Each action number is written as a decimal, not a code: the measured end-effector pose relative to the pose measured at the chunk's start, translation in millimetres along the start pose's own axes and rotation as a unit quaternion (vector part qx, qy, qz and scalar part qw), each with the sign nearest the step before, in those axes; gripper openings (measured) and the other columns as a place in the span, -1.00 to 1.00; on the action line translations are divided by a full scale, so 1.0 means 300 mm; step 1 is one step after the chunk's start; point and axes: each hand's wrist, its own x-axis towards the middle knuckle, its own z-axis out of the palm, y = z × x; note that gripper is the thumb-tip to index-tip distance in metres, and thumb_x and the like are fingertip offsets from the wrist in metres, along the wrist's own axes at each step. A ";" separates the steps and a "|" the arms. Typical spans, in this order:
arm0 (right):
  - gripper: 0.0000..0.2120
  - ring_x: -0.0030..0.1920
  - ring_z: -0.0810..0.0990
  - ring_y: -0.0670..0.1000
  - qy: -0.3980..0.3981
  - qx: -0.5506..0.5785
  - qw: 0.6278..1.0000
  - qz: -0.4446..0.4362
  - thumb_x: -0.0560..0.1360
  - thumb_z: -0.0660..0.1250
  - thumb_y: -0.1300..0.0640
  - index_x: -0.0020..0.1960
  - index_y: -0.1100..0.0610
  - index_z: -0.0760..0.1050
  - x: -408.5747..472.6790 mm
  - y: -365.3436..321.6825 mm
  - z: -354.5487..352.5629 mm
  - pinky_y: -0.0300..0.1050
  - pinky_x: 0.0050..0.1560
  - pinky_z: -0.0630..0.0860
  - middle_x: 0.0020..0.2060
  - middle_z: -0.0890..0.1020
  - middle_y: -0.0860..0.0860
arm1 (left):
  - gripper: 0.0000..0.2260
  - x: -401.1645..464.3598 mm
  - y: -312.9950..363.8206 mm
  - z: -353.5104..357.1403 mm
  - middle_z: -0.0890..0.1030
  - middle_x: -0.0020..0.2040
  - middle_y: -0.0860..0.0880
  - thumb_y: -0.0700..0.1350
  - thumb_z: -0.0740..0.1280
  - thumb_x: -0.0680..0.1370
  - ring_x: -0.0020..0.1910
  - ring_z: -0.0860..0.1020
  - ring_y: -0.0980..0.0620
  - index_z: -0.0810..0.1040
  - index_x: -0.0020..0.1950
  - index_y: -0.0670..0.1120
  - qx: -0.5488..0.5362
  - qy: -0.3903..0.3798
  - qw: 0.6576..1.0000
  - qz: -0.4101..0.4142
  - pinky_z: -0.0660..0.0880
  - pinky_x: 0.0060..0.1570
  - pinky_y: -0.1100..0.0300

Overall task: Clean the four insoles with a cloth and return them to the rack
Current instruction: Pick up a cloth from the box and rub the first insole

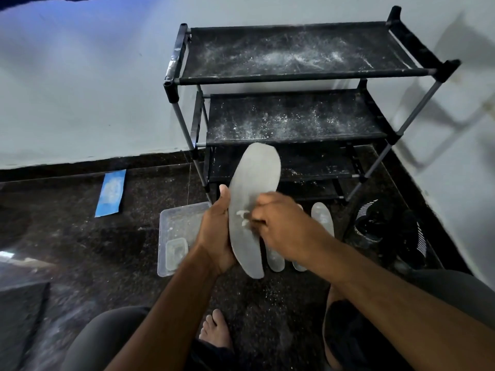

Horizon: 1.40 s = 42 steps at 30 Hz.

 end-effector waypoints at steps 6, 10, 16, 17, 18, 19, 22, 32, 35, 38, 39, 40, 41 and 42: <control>-0.85 -0.14 0.51 -0.07 0.071 0.063 0.995 0.015 0.51 0.41 0.10 0.03 0.12 0.70 0.015 0.037 -0.037 -0.13 -0.11 0.51 -0.16 0.58 -0.01 | -0.40 0.002 0.014 -0.007 0.72 0.05 -0.18 0.28 0.02 0.68 -0.10 0.71 -0.07 0.62 0.28 -0.14 -0.010 0.012 1.000 0.010 0.68 -0.14 0.08; -0.79 -0.05 0.40 -0.08 0.084 -0.048 0.995 0.033 0.57 0.33 0.07 0.08 0.14 0.67 0.026 0.064 -0.024 -0.18 -0.02 0.41 -0.12 0.54 -0.01 | -0.42 0.005 0.010 0.004 0.68 0.16 -0.19 0.25 0.08 0.69 0.01 0.70 -0.08 0.55 0.41 -0.17 -0.039 -0.018 0.999 0.005 0.67 -0.05 0.02; -0.80 -0.12 0.32 -0.12 0.128 -0.097 0.987 0.031 0.59 0.30 0.08 -0.03 0.16 0.65 0.022 0.052 -0.034 -0.27 -0.07 0.28 -0.20 0.42 -0.09 | -0.47 -0.004 -0.004 0.025 0.71 0.06 -0.18 0.19 0.03 0.72 -0.06 0.72 -0.06 0.55 0.35 -0.17 -0.038 -0.045 0.998 -0.022 0.67 -0.12 0.07; -0.80 -0.12 0.32 -0.11 0.118 -0.098 0.988 0.022 0.59 0.29 0.08 -0.04 0.15 0.65 0.019 0.046 -0.029 -0.28 -0.07 0.26 -0.21 0.41 -0.10 | -0.46 -0.002 -0.004 0.022 0.72 0.06 -0.18 0.20 0.02 0.72 -0.06 0.72 -0.06 0.54 0.35 -0.17 -0.041 -0.037 0.998 -0.017 0.67 -0.13 0.07; -0.80 -0.12 0.31 -0.12 0.095 -0.088 0.991 0.014 0.59 0.29 0.07 -0.04 0.15 0.64 0.016 0.036 -0.018 -0.30 -0.09 0.24 -0.22 0.39 -0.11 | -0.45 0.003 -0.003 0.016 0.71 0.08 -0.19 0.21 0.01 0.71 -0.04 0.72 -0.07 0.53 0.36 -0.17 -0.046 -0.027 0.999 -0.012 0.67 -0.12 0.05; -0.80 -0.12 0.31 -0.13 0.061 -0.069 0.996 0.011 0.59 0.30 0.06 -0.04 0.14 0.64 0.013 0.026 -0.003 -0.32 -0.12 0.22 -0.22 0.38 -0.13 | -0.44 0.008 0.000 0.007 0.70 0.13 -0.20 0.22 0.01 0.71 0.00 0.72 -0.09 0.51 0.38 -0.18 -0.052 -0.018 0.998 -0.006 0.68 -0.09 0.03; -0.80 -0.14 0.45 -0.09 -0.021 -0.003 1.000 0.003 0.55 0.37 0.04 -0.03 0.16 0.68 0.002 0.014 0.010 -0.21 -0.15 0.41 -0.18 0.51 -0.07 | -0.41 0.018 0.007 -0.015 0.69 0.17 -0.22 0.24 0.01 0.70 0.06 0.71 -0.12 0.49 0.42 -0.19 -0.046 -0.008 0.999 0.005 0.67 -0.07 0.01; -0.83 -0.14 0.48 -0.10 0.005 0.005 1.000 0.020 0.53 0.38 0.04 -0.08 0.14 0.67 0.001 0.019 0.012 -0.17 -0.12 0.45 -0.19 0.53 -0.08 | -0.44 0.039 0.005 -0.035 0.60 0.31 -0.26 0.18 0.04 0.73 0.18 0.65 -0.15 0.46 0.46 -0.23 -0.049 -0.033 0.998 0.028 0.65 0.11 -0.05; -0.92 -0.22 0.63 -0.12 -0.020 0.161 0.986 0.022 0.44 0.50 0.11 -0.17 0.12 0.71 -0.023 0.004 -0.013 -0.16 -0.12 0.58 -0.25 0.66 -0.09 | -0.37 0.047 0.025 -0.061 0.61 0.28 -0.21 0.25 0.06 0.69 0.12 0.62 -0.08 0.56 0.39 -0.24 -0.064 -0.029 0.997 0.037 0.61 0.15 0.02; -0.94 -0.21 0.64 -0.13 0.031 0.207 0.978 0.020 0.42 0.52 0.13 -0.14 0.11 0.72 -0.026 0.000 -0.019 -0.20 -0.13 0.58 -0.23 0.68 -0.10 | -0.36 0.050 0.034 -0.068 0.63 0.23 -0.18 0.26 0.05 0.68 0.05 0.63 -0.03 0.61 0.33 -0.23 -0.090 -0.039 0.994 0.037 0.63 0.09 0.06; -0.93 -0.22 0.63 -0.11 0.056 0.182 0.981 0.025 0.43 0.52 0.12 -0.15 0.12 0.71 -0.019 0.006 -0.008 -0.15 -0.14 0.59 -0.22 0.67 -0.08 | -0.36 0.048 0.031 -0.067 0.64 0.22 -0.18 0.26 0.04 0.68 0.05 0.64 -0.03 0.64 0.29 -0.23 -0.093 -0.042 0.994 0.034 0.62 0.10 0.07; -0.91 -0.23 0.61 -0.10 0.071 0.153 0.985 0.030 0.45 0.50 0.12 -0.17 0.14 0.70 -0.014 0.011 0.002 -0.09 -0.16 0.59 -0.22 0.64 -0.06 | -0.36 0.050 0.026 -0.067 0.65 0.21 -0.18 0.26 0.05 0.68 0.06 0.63 -0.03 0.66 0.27 -0.22 -0.090 -0.044 0.994 0.034 0.60 0.14 0.07; -0.88 -0.25 0.60 -0.09 0.069 0.133 0.988 0.034 0.46 0.49 0.11 -0.18 0.15 0.69 -0.009 0.014 0.014 -0.03 -0.19 0.58 -0.23 0.63 -0.05 | -0.37 0.050 0.024 -0.067 0.64 0.22 -0.18 0.26 0.06 0.68 0.09 0.62 -0.03 0.66 0.26 -0.23 -0.090 -0.044 0.994 0.033 0.55 0.20 0.07; -0.88 -0.26 0.60 -0.08 0.049 0.133 0.989 0.032 0.46 0.49 0.10 -0.19 0.15 0.68 -0.011 0.010 0.024 -0.01 -0.19 0.59 -0.24 0.62 -0.05 | -0.37 0.051 0.023 -0.069 0.63 0.24 -0.18 0.26 0.08 0.67 0.10 0.61 -0.03 0.64 0.29 -0.24 -0.090 -0.043 0.994 0.032 0.50 0.26 0.07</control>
